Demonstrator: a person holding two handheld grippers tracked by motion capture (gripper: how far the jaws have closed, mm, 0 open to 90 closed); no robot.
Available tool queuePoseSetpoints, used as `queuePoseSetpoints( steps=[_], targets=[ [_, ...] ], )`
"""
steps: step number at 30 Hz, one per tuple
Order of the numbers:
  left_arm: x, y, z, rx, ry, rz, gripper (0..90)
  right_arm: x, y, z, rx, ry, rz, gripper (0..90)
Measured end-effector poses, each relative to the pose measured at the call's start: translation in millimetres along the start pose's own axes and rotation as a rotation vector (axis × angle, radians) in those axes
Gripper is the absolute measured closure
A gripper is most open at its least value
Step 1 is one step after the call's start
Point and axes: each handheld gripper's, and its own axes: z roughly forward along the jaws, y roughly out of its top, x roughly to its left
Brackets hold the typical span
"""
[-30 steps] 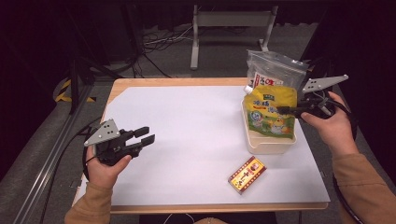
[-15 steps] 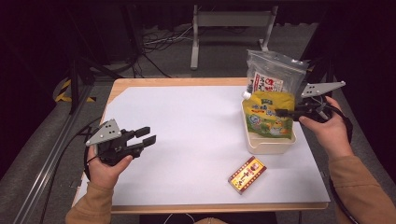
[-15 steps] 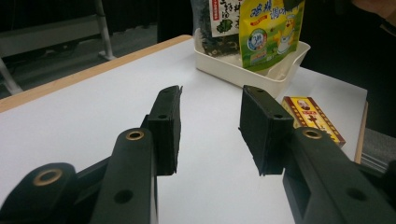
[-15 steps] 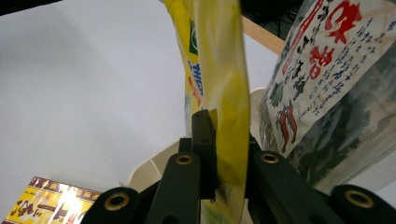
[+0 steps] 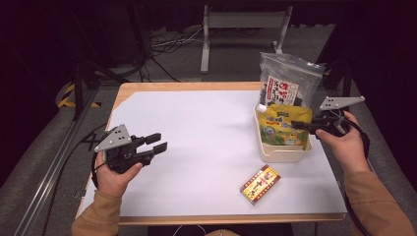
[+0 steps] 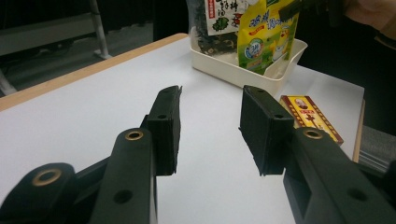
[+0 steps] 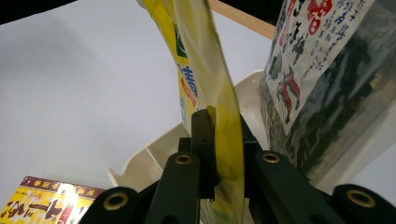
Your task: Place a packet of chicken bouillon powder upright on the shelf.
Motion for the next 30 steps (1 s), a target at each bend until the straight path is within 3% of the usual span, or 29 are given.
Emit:
queuePoseSetpoints(
  steps=[10,17,22,30],
  targets=[
    [0.1,1.8,8.9,0.023,-0.013,-0.003,51.1,2.5,-13.4,-4.0,0.001,-0.027,0.01,83.6],
    [0.8,1.5,22.5,0.103,-0.019,-0.016,38.9,2.3,-20.3,-5.3,-0.003,-0.04,0.021,83.1],
    [0.3,-0.1,36.0,0.172,-0.002,-0.036,30.8,2.6,-22.9,-6.3,-0.007,-0.051,0.021,82.7],
    [-9.1,0.9,53.4,0.188,0.017,-0.023,19.6,3.2,-22.2,-6.8,0.0,-0.08,0.035,78.0]
  ],
)
